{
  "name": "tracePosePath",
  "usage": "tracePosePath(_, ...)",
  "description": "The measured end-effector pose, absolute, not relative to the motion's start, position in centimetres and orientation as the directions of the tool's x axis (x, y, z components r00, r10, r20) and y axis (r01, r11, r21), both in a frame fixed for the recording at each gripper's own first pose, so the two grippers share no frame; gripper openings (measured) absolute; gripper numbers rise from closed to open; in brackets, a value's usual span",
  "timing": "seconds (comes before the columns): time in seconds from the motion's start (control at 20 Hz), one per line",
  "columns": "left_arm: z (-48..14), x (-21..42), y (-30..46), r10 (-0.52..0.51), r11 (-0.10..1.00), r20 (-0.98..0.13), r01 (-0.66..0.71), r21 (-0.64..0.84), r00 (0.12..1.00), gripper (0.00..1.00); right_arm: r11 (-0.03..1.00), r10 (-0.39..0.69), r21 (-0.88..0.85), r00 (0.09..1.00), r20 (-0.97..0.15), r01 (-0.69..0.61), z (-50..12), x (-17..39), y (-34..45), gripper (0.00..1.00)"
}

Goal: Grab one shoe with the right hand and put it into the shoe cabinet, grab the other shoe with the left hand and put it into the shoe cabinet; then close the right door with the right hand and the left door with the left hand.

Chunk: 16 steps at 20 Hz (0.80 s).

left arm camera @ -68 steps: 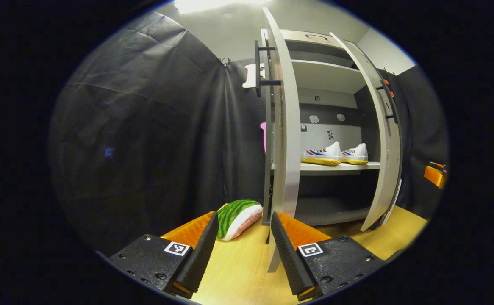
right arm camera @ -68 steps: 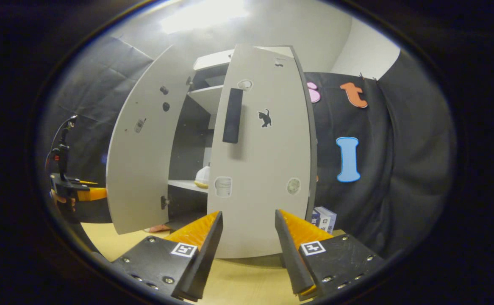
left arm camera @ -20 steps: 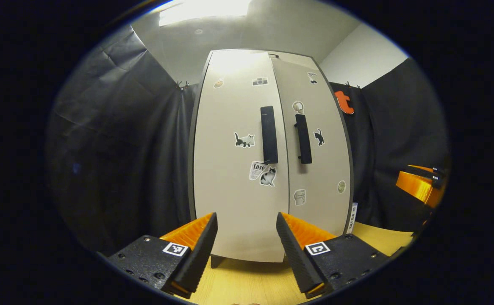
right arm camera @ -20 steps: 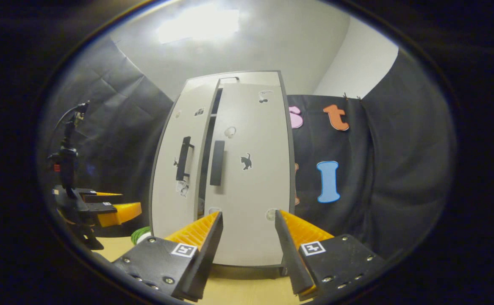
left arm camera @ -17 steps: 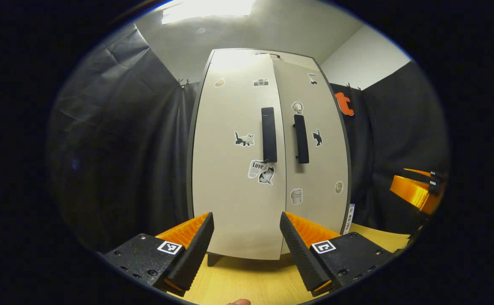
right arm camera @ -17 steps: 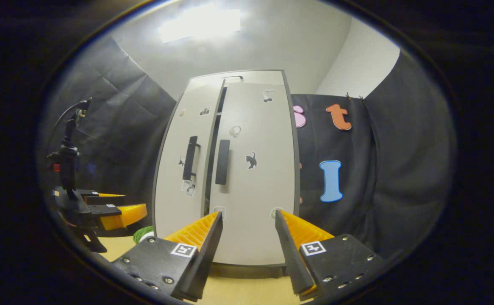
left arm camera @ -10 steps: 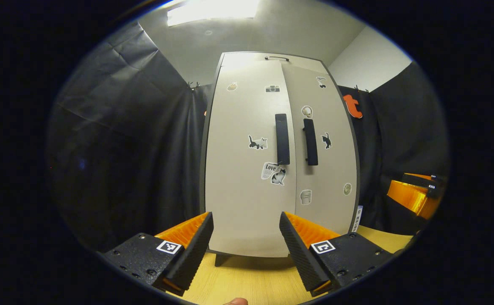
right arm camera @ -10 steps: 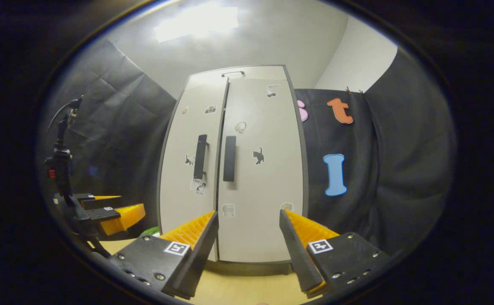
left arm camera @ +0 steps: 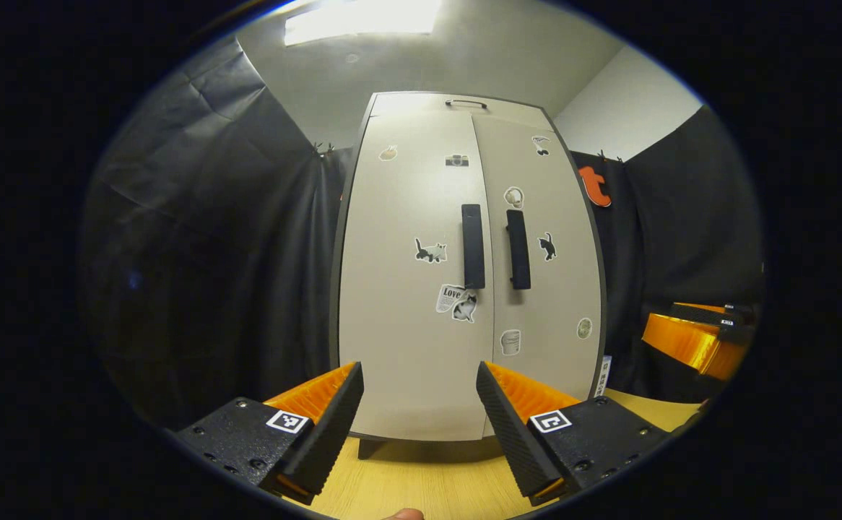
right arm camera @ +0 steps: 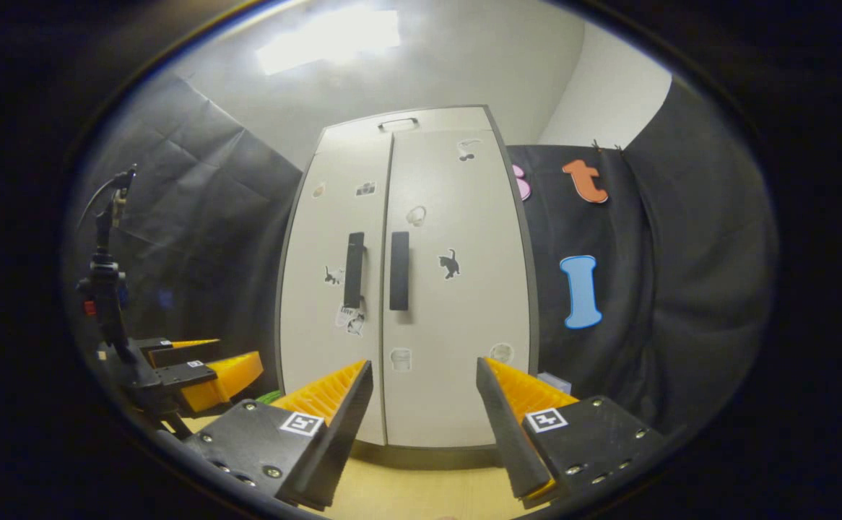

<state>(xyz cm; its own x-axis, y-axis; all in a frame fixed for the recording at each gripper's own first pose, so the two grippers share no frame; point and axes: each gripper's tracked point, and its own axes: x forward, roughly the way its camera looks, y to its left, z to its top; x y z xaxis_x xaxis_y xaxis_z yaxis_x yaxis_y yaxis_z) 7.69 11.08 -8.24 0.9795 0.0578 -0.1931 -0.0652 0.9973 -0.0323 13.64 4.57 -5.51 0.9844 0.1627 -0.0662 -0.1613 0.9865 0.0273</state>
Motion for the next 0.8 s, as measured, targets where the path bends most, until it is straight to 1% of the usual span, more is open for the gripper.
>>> tracePosePath(0.05, -8.2, 7.7, 11.1, 0.059, 0.997, -0.193, -0.066, -0.030, 0.979, 0.94, 0.986, 0.164, 0.030, 0.984, -0.064, -0.163, -5.5, 13.6, 4.5, 0.86)
tracePosePath(0.1, -8.2, 7.7, 11.2, 0.060, 0.997, -0.193, -0.067, -0.029, 0.979, 0.96, 0.986, 0.165, 0.032, 0.984, -0.063, -0.163, -5.4, 13.5, 4.5, 0.86)
tracePosePath(0.15, -8.2, 7.7, 11.2, 0.060, 0.997, -0.192, -0.067, -0.031, 0.980, 0.94, 0.986, 0.163, 0.033, 0.985, -0.061, -0.161, -5.3, 13.4, 4.3, 0.86)
tracePosePath(0.2, -8.1, 7.6, 11.1, 0.061, 0.997, -0.192, -0.069, -0.035, 0.979, 0.96, 0.987, 0.162, 0.034, 0.985, -0.059, -0.160, -5.2, 13.4, 4.2, 0.86)
tracePosePath(0.45, -8.1, 7.7, 10.9, 0.054, 0.997, -0.197, -0.064, -0.042, 0.979, 0.96, 0.986, 0.162, 0.040, 0.985, -0.055, -0.160, -5.1, 13.2, 3.8, 0.86)
tracePosePath(0.5, -8.2, 7.7, 10.9, 0.053, 0.997, -0.198, -0.062, -0.042, 0.979, 0.96, 0.986, 0.166, 0.043, 0.985, -0.056, -0.163, -5.1, 13.1, 3.8, 0.84)
tracePosePath(0.6, -8.2, 7.7, 10.8, 0.052, 0.997, -0.200, -0.061, -0.039, 0.978, 0.96, 0.985, 0.167, 0.052, 0.984, -0.058, -0.164, -5.1, 13.1, 3.7, 0.83)
tracePosePath(0.65, -8.1, 7.7, 10.8, 0.051, 0.997, -0.200, -0.060, -0.039, 0.979, 0.96, 0.985, 0.166, 0.054, 0.984, -0.060, -0.163, -5.2, 13.1, 3.6, 0.83)
tracePosePath(0.7, -8.1, 7.6, 10.8, 0.051, 0.997, -0.199, -0.060, -0.039, 0.979, 0.96, 0.985, 0.166, 0.055, 0.984, -0.060, -0.163, -5.1, 13.0, 3.5, 0.86)
tracePosePath(0.8, -8.0, 7.5, 10.8, 0.053, 0.997, -0.198, -0.061, -0.038, 0.979, 0.96, 0.985, 0.167, 0.056, 0.984, -0.061, -0.164, -5.1, 12.9, 3.4, 0.86)
